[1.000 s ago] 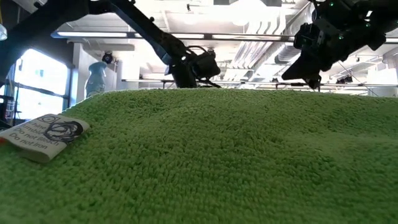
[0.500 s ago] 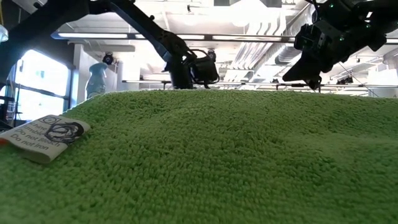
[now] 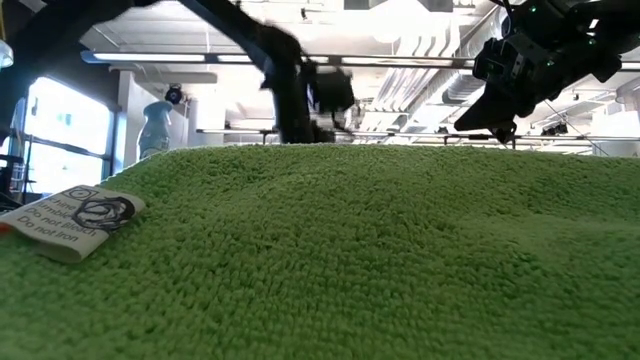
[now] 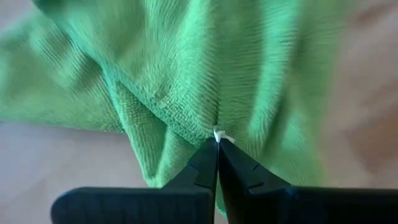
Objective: Sort microfiber towel by color & place in baskets
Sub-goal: Put the green towel into the left transparent bin
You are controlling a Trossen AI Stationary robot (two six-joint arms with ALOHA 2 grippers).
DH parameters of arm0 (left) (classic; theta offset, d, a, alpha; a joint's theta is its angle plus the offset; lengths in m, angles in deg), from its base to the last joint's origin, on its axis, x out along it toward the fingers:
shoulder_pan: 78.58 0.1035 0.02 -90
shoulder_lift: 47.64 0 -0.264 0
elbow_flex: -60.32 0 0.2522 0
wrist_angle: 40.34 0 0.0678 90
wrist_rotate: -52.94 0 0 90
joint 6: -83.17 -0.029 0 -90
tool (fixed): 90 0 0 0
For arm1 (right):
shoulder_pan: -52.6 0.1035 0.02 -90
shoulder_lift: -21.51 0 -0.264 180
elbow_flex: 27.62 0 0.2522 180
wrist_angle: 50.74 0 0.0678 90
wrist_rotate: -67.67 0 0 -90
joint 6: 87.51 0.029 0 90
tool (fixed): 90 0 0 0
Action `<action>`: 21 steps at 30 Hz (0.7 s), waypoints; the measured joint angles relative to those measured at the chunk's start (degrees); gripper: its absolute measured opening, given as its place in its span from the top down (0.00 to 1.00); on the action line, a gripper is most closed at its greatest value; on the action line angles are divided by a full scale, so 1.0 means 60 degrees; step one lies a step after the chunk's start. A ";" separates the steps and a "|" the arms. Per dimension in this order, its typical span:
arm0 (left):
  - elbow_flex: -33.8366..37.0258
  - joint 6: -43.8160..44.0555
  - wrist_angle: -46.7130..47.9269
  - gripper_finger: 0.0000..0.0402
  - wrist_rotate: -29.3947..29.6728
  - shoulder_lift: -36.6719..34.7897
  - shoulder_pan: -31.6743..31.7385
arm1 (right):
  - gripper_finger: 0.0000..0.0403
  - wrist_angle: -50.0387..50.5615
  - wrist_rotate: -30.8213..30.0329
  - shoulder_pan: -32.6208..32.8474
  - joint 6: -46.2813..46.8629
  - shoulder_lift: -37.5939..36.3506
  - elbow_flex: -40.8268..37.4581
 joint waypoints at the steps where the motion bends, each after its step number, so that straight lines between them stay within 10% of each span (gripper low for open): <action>1: -0.0009 -0.0003 0.0000 1.00 0.0163 -0.0241 -0.0098 | 1.00 0.0000 -0.0002 0.0000 -0.0001 0.0000 0.0000; 21: -0.0033 -0.0327 -0.0011 1.00 0.3909 -0.6305 -0.1618 | 1.00 0.0069 -0.0017 -0.0015 -0.0170 0.0004 0.0000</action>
